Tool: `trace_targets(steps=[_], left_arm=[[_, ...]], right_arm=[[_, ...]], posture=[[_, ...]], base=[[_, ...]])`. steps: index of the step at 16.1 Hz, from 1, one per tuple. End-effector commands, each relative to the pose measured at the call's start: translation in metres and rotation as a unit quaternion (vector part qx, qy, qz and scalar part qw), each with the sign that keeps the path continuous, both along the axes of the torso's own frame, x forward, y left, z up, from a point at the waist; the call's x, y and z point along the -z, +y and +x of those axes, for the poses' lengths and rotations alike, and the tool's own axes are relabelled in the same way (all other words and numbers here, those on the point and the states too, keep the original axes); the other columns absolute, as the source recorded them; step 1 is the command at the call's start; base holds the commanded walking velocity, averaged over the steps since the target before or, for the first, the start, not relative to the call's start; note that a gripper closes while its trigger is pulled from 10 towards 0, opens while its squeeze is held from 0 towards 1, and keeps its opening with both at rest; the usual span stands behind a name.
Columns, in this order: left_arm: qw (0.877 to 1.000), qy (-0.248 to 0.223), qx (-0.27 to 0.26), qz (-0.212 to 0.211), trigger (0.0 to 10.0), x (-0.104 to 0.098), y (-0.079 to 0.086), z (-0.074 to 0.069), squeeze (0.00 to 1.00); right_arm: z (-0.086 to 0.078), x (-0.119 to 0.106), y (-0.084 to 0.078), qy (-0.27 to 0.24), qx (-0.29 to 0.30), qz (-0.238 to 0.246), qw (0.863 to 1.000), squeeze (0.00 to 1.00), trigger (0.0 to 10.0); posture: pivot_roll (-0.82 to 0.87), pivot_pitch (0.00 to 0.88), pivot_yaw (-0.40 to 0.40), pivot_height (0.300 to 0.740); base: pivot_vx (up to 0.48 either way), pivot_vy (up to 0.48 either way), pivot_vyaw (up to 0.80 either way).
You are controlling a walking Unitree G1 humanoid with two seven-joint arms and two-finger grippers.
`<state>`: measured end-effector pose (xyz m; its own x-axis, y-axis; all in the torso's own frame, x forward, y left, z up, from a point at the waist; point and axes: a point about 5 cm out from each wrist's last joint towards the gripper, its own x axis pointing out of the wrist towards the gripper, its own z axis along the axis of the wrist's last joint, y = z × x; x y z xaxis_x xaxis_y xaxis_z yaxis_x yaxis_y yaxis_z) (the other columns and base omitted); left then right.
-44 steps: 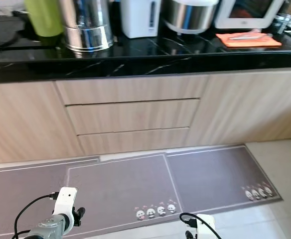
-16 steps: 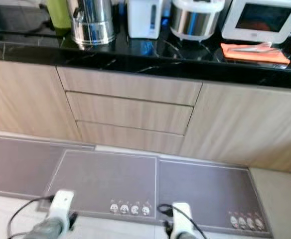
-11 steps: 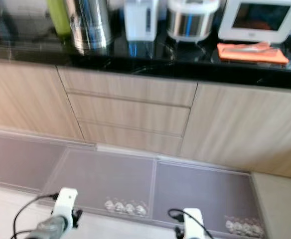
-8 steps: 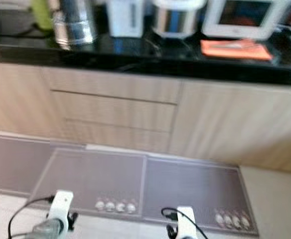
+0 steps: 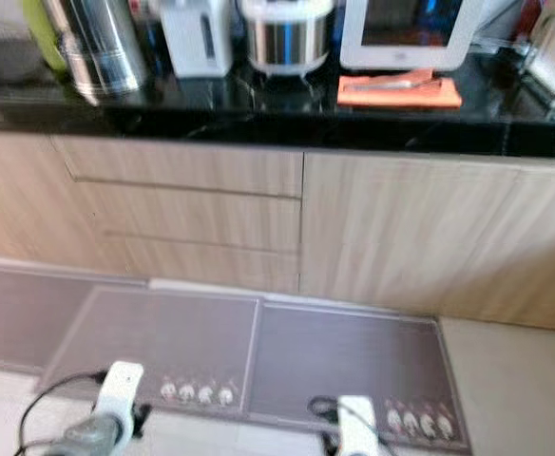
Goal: Kitchen organization
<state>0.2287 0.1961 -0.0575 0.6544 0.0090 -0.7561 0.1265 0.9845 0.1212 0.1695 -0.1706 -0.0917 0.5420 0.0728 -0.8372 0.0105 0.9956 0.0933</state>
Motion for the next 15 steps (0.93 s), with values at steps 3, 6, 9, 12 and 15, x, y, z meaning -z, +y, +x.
trace_targets(steps=[3, 6, 9, 12, 15], left_arm=[[1.0, 0.006, 0.013, 0.011, 10.0, -0.0009, 0.0021, 0.0014, 0.0], [1.0, 0.005, 0.016, 0.009, 10.0, -0.0013, 0.0001, 0.0025, 0.0], [1.0, 0.01, 0.019, 0.012, 10.0, 0.0001, 0.0021, -0.0002, 0.0], [1.0, 0.007, 0.008, 0.012, 10.0, 0.0, 0.0053, -0.001, 0.0], [1.0, 0.007, 0.002, 0.006, 10.0, 0.0012, 0.0015, -0.0019, 0.0]], right_arm=[[0.0053, -0.0021, 0.0028, -0.008, 0.008, 0.003, 1.0, 0.0, 10.0], [0.0049, -0.0019, 0.0031, -0.007, 0.007, 0.002, 1.0, 0.0, 10.0], [0.0067, -0.0025, 0.0053, -0.009, 0.012, 0.006, 1.0, 0.0, 10.0], [0.0081, -0.003, 0.0076, -0.01, 0.005, 0.008, 1.0, 0.0, 10.0], [0.0082, -0.0034, 0.0036, -0.012, 0.001, 0.0, 1.0, 0.0, 10.0]], posture=[[-0.08, 0.0, 0.03, 0.74], [-0.07, 0.0, 0.024, 0.74], [-0.07, 0.0, 0.033, 0.74], [-0.06, 0.0, 0.02, 0.74], [-0.06, 0.0, -0.002, 0.74]], base=[[0.0, -0.319, 0.0], [0.0, -0.32, 0.0], [0.0, -0.317, 0.0], [0.0, -0.32, 0.0], [0.0, -0.317, 0.0]])
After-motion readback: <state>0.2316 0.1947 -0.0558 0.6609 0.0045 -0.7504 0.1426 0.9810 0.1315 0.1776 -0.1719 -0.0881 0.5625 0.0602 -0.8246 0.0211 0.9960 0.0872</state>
